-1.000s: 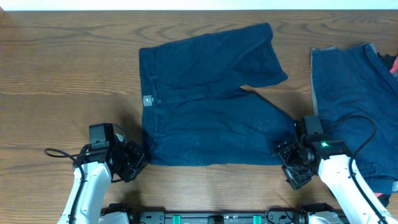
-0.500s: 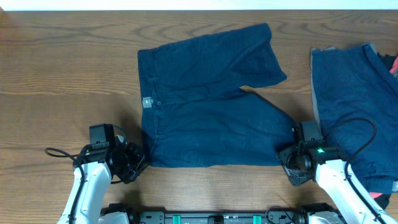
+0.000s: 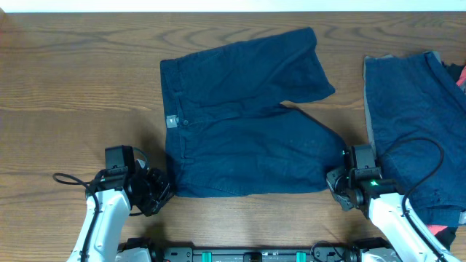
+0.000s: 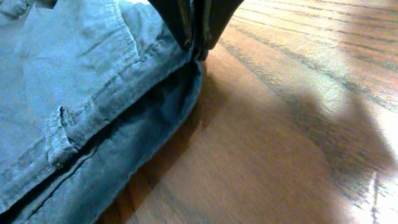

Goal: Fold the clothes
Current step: 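Grasp the bottom hem of the shorts with both grippers, then lift the hem and fold it upward over the shorts with both grippers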

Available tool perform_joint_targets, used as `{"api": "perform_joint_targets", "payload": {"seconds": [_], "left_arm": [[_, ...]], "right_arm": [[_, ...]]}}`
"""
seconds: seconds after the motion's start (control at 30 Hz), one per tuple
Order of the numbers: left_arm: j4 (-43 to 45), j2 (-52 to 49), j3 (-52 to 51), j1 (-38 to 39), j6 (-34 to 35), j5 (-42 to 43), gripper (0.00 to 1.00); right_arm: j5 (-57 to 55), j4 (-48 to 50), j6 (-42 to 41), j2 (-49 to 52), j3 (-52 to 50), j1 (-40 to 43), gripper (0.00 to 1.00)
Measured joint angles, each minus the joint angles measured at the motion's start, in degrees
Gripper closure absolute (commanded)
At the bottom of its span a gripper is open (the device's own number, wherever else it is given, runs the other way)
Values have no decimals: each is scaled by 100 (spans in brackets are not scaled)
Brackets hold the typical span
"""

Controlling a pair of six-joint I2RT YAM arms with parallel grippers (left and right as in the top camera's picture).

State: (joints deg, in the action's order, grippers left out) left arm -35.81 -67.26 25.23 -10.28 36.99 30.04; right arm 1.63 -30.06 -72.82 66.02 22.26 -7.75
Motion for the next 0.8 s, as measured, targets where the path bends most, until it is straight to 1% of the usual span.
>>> {"api": "perform_joint_targets", "payload": {"seconds": [0.07, 0.2, 0.37, 0.47, 0.63, 0.8], "left_arm": [[0, 0, 0, 0, -70, -9, 94], [-114, 20, 28, 0, -337, -26, 94], [-809, 409, 424, 0, -802, -44, 94], [-1335, 789, 835, 2, -1095, -42, 93], [-2260, 1386, 1759, 2, -1561, -107, 94], [-3222, 1648, 2785, 7, -1926, -240, 94]], "right_arm": [[-9, 9, 42, -4, 0, 0, 99], [4, -63, 505, 7, 33, 0, 99], [9, -911, 1314, 72, 466, 0, 99], [4, -1320, 1834, 39, 1075, 0, 99], [-24, -2190, 2599, -173, 2417, 0, 99], [-63, -3115, 3204, -345, 3609, 2, 99]]}}
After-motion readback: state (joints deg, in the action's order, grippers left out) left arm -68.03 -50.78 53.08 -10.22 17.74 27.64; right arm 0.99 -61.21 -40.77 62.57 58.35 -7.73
